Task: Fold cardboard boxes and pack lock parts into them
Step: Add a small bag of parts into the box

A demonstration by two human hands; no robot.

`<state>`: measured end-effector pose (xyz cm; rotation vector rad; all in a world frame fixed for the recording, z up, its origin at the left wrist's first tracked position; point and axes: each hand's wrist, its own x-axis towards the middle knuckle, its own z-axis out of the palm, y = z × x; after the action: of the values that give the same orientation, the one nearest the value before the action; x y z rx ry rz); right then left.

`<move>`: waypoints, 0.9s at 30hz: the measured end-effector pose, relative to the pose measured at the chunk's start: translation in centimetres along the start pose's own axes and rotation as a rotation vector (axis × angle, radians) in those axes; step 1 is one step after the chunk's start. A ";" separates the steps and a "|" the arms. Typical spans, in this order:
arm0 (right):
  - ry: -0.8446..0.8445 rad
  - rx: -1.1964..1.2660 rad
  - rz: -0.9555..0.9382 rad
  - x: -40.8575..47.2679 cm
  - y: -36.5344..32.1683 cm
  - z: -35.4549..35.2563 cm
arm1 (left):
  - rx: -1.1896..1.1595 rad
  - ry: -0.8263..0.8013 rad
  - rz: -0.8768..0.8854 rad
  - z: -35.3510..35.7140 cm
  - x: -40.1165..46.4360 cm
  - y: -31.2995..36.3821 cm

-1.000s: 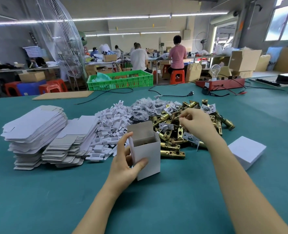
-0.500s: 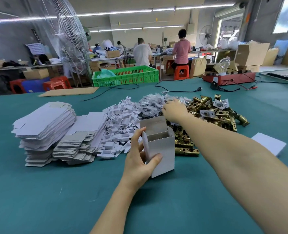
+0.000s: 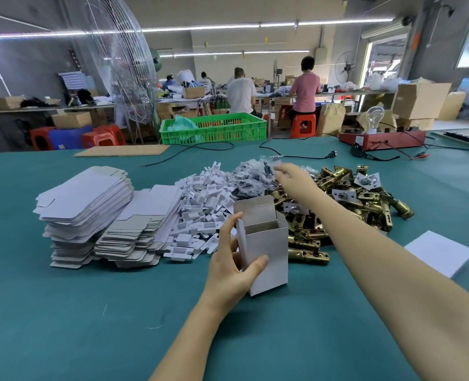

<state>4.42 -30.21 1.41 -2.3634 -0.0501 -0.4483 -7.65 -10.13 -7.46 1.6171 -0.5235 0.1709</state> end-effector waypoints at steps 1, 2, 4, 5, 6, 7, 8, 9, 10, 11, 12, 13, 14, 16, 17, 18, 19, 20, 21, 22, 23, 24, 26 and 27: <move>0.052 0.123 0.012 -0.8 -0.3 -0.9 | -0.007 0.001 -0.002 0.0 0.0 0.0; 0.099 0.262 0.033 -1.8 -0.6 -1.8 | -0.009 0.002 -0.005 0.0 0.0 0.1; 0.139 0.604 0.111 -3.9 -0.9 -3.6 | 0.005 0.007 -0.007 0.0 0.0 0.2; 0.146 0.760 0.149 -5.0 -1.0 -4.5 | 0.019 0.009 -0.008 0.0 0.0 0.2; 0.155 0.883 0.181 -6.1 -1.1 -5.4 | 0.030 0.011 -0.010 0.0 -0.1 0.2; 0.167 0.971 0.208 -7.1 -1.2 -6.2 | 0.037 0.012 -0.012 0.0 -0.1 0.3; 0.174 1.027 0.226 -8.1 -1.2 -6.9 | 0.037 0.012 -0.013 0.0 -0.1 0.3; 0.181 1.046 0.238 -8.9 -1.1 -7.5 | 0.034 0.012 -0.014 0.0 -0.1 0.2; 0.188 1.034 0.243 -9.7 -1.0 -7.9 | 0.030 0.012 -0.014 0.0 -0.1 0.3; 0.191 1.006 0.243 -10.3 -0.8 -8.3 | 0.027 0.015 -0.012 0.0 -0.1 0.3; 0.189 0.977 0.239 -10.8 -0.7 -8.6 | 0.026 0.019 -0.009 0.0 -0.1 0.3; 0.188 0.944 0.233 -11.2 -0.5 -8.8 | 0.024 0.022 -0.007 0.0 -0.1 0.3; 0.188 0.912 0.222 -11.4 -0.5 -9.0 | 0.024 0.024 -0.006 0.0 -0.1 0.2; 0.184 0.865 0.191 -11.7 -0.5 -9.4 | 0.023 0.024 -0.011 0.1 -0.2 0.3; 0.176 0.858 0.170 -11.7 -0.6 -9.5 | 0.024 0.021 -0.010 0.1 -0.2 0.5; 0.161 0.853 0.148 -11.8 -0.7 -9.8 | 0.029 0.017 -0.002 0.2 -0.4 0.7; 0.138 0.839 0.123 -11.9 -0.8 -10.1 | 0.041 0.016 0.014 0.4 -0.6 0.8; 0.109 0.812 0.094 -12.0 -0.9 -10.5 | 0.056 0.021 0.031 0.7 -0.9 1.0; 0.076 0.773 0.057 -12.2 -0.9 -11.0 | 0.072 0.030 0.044 1.0 -1.2 1.2; 0.050 0.723 0.016 -12.4 -1.0 -11.6 | 0.090 0.042 0.053 1.2 -1.4 1.4; 0.037 0.672 -0.025 -12.6 -1.1 -12.2 | 0.107 0.055 0.059 1.5 -1.6 1.5; 0.040 0.630 -0.062 -12.9 -1.3 -12.8 | 0.123 0.065 0.069 1.6 -1.7 1.6; 0.058 0.583 -0.122 -13.4 -1.8 -13.8 | 0.154 0.079 0.097 1.8 -1.8 1.7; 0.059 0.566 -0.145 -13.6 -2.1 -14.1 | 0.166 0.082 0.104 1.8 -1.8 1.8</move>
<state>-13.01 -36.77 7.84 -1.7948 -0.2843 -0.4973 -10.34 -11.56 -6.81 1.7364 -0.5416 0.3651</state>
